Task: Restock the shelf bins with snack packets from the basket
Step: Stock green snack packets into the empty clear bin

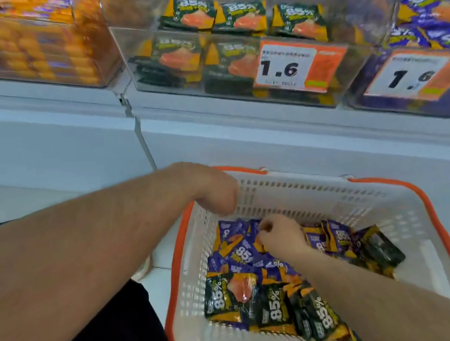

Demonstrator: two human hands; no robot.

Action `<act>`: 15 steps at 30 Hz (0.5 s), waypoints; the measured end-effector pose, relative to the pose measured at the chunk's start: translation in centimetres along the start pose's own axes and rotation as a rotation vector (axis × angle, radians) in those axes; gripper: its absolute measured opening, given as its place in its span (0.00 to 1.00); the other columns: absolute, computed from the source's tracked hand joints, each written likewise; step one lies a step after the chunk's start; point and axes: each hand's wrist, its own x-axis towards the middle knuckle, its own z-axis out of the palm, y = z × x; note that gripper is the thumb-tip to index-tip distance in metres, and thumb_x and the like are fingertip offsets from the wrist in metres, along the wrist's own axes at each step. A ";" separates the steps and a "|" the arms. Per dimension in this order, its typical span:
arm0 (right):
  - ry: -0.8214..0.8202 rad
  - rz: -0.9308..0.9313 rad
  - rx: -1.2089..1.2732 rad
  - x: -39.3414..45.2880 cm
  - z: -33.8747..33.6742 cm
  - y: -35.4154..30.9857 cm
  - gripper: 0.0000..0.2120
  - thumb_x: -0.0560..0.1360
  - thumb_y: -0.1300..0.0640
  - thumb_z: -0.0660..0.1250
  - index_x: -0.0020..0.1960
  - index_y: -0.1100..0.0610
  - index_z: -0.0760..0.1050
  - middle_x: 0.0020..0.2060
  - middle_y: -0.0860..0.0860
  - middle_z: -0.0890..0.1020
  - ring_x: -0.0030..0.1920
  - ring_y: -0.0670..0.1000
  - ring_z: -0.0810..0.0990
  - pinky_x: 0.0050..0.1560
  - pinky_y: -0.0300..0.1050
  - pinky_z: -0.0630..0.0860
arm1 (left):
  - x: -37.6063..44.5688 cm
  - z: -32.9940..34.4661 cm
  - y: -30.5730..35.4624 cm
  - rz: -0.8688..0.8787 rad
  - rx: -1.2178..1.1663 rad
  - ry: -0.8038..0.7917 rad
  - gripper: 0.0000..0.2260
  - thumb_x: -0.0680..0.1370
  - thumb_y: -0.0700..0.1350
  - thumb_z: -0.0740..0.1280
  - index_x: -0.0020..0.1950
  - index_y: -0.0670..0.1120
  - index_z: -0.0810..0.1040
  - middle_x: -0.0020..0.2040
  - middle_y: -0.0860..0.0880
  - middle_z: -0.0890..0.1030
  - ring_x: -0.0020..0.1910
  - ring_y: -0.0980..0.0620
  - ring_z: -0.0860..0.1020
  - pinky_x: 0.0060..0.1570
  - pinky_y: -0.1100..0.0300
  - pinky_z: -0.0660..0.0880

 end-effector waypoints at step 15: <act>-0.202 0.258 0.146 -1.6 6.7 2.2 0.16 0.76 0.66 0.63 0.61 0.51 0.76 0.51 0.49 0.78 0.50 0.51 0.78 0.47 0.44 0.78 | 0.8 -0.7 -0.1 -0.030 -0.045 0.025 0.19 0.81 0.42 0.56 0.71 0.49 0.72 0.69 0.47 0.73 0.65 0.48 0.73 0.66 0.51 0.71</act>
